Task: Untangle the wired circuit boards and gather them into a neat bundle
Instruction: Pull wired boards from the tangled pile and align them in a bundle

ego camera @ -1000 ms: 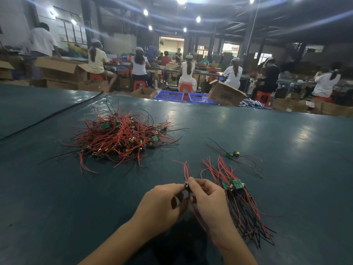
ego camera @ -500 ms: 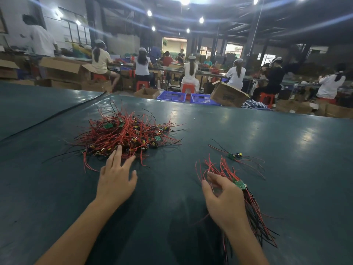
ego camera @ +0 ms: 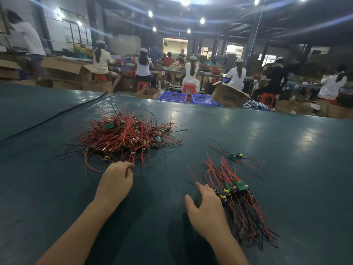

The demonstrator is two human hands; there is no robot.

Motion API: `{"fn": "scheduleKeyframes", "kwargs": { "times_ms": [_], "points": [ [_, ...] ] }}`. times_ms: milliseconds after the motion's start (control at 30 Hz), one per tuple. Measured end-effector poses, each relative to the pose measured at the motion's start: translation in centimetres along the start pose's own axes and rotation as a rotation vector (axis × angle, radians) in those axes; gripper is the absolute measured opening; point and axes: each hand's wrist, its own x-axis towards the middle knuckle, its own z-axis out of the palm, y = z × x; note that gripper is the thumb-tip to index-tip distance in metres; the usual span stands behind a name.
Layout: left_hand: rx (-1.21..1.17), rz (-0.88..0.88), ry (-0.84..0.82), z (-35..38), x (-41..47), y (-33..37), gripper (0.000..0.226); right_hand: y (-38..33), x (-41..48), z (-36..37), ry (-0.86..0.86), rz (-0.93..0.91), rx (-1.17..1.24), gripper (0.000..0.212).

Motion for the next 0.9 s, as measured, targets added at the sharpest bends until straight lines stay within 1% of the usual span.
{"fn": "scheduleKeyframes", "kwargs": {
  "times_ms": [100, 167, 233, 300, 367, 400, 467, 533, 567, 600, 633, 700, 800, 833, 900],
  "points": [
    [-0.054, 0.080, 0.050, -0.3, -0.8, 2.0, 0.022, 0.2, 0.2, -0.5, 0.026, 0.039, -0.066, 0.060],
    [-0.088, 0.157, 0.084, -0.7, -1.6, 3.6, 0.019, 0.0, 0.2, -0.6, 0.061, 0.006, -0.012, 0.056],
    [-0.134, 0.265, 0.118, -1.0, -2.4, 5.4, 0.018, -0.3, 0.1, -0.5, 0.103, -0.049, 0.126, 0.046],
    [-0.199, 0.382, 0.111, -1.3, -3.2, 7.1, 0.019, -1.1, -0.1, -0.2, 0.083, -0.046, 0.355, 0.032],
    [-0.248, 0.519, 0.075, -1.2, -3.9, 8.3, 0.019, -1.9, -0.3, 0.0, 0.012, 0.030, 0.639, 0.020],
    [-0.270, 0.589, 0.032, -1.1, -4.3, 8.7, 0.015, -2.3, -0.3, 0.0, -0.018, 0.066, 0.752, 0.019],
    [-0.301, 0.727, -0.087, -0.7, -4.8, 9.3, 0.009, -2.6, -0.5, -0.2, -0.030, 0.053, 0.829, 0.026],
    [-0.334, 0.799, -0.195, -0.2, -5.3, 9.4, 0.005, -2.6, -0.7, -0.4, -0.016, 0.002, 0.798, 0.028],
    [-0.383, 0.776, -0.234, 0.0, -5.5, 9.3, 0.004, -2.6, -0.7, -0.5, -0.007, -0.012, 0.791, 0.026],
    [-0.465, 0.708, -0.262, 0.2, -5.6, 9.2, 0.008, -2.5, -0.7, -0.5, 0.004, -0.013, 0.802, 0.022],
    [-0.580, 0.597, -0.285, 0.3, -5.7, 9.2, 0.013, -2.3, -0.7, -0.6, 0.019, -0.013, 0.812, 0.018],
    [-0.779, 0.330, -0.306, 0.5, -5.4, 9.2, 0.033, -2.1, -0.6, -0.8, 0.057, -0.051, 0.790, 0.019],
    [-0.895, -0.045, -0.354, 0.5, -4.7, 9.4, 0.067, -2.2, -0.9, -1.0, 0.092, -0.194, 0.720, 0.022],
    [-0.931, -0.162, -0.390, 0.6, -4.4, 9.5, 0.071, -2.2, -1.0, -1.0, 0.094, -0.245, 0.701, 0.024],
    [-1.029, -0.318, -0.421, 0.5, -4.0, 9.5, 0.067, -2.1, -1.1, -0.9, 0.097, -0.355, 0.626, 0.028]
  ]
}}
